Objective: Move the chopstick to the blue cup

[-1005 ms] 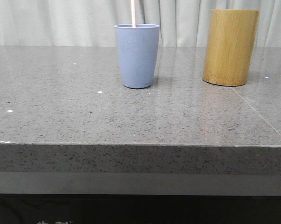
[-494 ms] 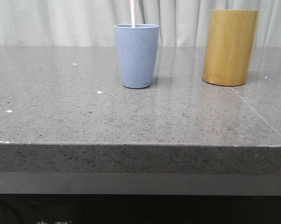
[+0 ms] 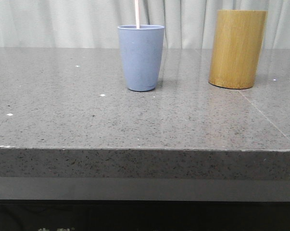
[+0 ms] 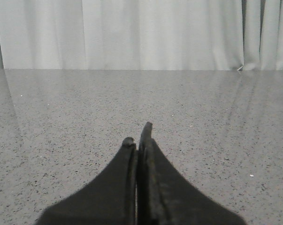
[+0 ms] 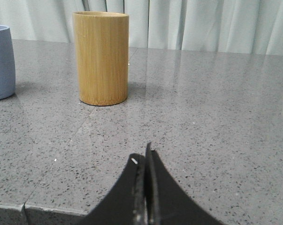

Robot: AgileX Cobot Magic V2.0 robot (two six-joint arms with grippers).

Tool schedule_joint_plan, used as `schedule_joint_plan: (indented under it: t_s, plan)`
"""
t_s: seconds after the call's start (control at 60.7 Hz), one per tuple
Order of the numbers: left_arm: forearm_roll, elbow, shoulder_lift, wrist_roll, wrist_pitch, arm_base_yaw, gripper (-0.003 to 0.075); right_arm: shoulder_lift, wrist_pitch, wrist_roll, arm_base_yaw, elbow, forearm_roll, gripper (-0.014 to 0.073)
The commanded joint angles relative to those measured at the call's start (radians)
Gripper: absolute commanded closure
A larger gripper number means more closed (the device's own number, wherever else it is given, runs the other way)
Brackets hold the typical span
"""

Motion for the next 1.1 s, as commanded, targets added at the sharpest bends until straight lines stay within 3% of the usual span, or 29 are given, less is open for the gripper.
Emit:
schedule_joint_plan:
  t_s: [0.0, 0.214, 0.346, 1.087]
  plan:
    - [-0.009, 0.013, -0.021, -0.008, -0.081, -0.006, 0.0739, -0.022, -0.090, -0.002, -0.007, -0.005, 0.005, 0.0711]
    - [-0.009, 0.013, -0.021, -0.008, -0.081, -0.006, 0.0739, -0.023, -0.108, 0.087, -0.023, -0.005, -0.107, 0.0711]
    - [-0.009, 0.013, -0.021, -0.008, -0.081, -0.006, 0.0739, -0.023, -0.117, 0.144, -0.051, -0.005, -0.109, 0.0711]
    - [-0.009, 0.013, -0.021, -0.008, -0.081, -0.006, 0.0739, -0.022, -0.107, 0.189, -0.057, -0.005, -0.144, 0.0711]
